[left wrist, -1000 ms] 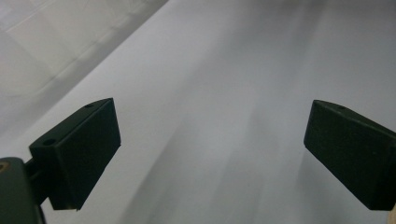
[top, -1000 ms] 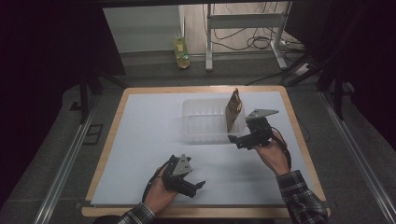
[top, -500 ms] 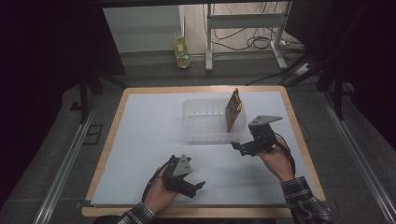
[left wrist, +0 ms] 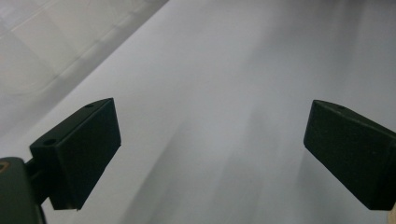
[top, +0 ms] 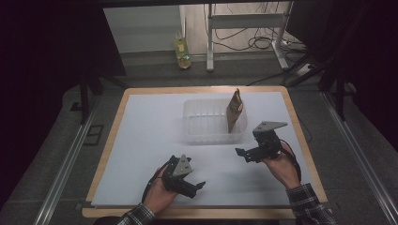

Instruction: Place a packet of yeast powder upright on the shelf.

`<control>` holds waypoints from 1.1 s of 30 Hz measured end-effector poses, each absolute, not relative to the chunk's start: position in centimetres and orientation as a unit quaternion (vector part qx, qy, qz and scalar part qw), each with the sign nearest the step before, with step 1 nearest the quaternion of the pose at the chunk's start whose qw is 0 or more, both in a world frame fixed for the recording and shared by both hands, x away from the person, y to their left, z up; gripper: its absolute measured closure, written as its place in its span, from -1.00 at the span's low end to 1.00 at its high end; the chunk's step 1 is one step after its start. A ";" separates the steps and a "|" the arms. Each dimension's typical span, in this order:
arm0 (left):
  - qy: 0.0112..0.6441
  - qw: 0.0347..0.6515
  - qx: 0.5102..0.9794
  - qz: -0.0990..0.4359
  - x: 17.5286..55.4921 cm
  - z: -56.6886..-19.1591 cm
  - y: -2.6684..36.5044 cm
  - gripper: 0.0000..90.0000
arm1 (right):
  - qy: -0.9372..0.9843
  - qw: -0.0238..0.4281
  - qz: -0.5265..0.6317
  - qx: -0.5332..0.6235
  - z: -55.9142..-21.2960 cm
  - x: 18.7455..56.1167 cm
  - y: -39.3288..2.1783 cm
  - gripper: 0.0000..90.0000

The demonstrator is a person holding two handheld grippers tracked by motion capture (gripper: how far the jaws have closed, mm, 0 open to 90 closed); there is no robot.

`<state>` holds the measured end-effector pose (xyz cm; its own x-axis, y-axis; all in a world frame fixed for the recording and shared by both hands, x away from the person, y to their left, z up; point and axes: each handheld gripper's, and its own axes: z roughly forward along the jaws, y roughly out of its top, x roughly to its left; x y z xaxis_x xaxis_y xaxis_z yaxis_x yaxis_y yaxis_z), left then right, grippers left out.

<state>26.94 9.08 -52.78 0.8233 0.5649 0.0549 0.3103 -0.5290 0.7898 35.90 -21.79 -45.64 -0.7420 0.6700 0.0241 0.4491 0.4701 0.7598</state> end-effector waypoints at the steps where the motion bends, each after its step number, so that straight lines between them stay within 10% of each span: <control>1: 0.255 0.413 0.861 0.154 26.9 -52.8 9.1 -0.91 | 0.846 0.140 0.395 0.331 -45.6 35.8 -21.9 -0.99; 33: 0.268 0.415 0.854 0.163 26.5 -52.2 10.8 -0.91 | 0.849 0.132 0.389 0.331 -47.3 32.7 -24.0 -0.99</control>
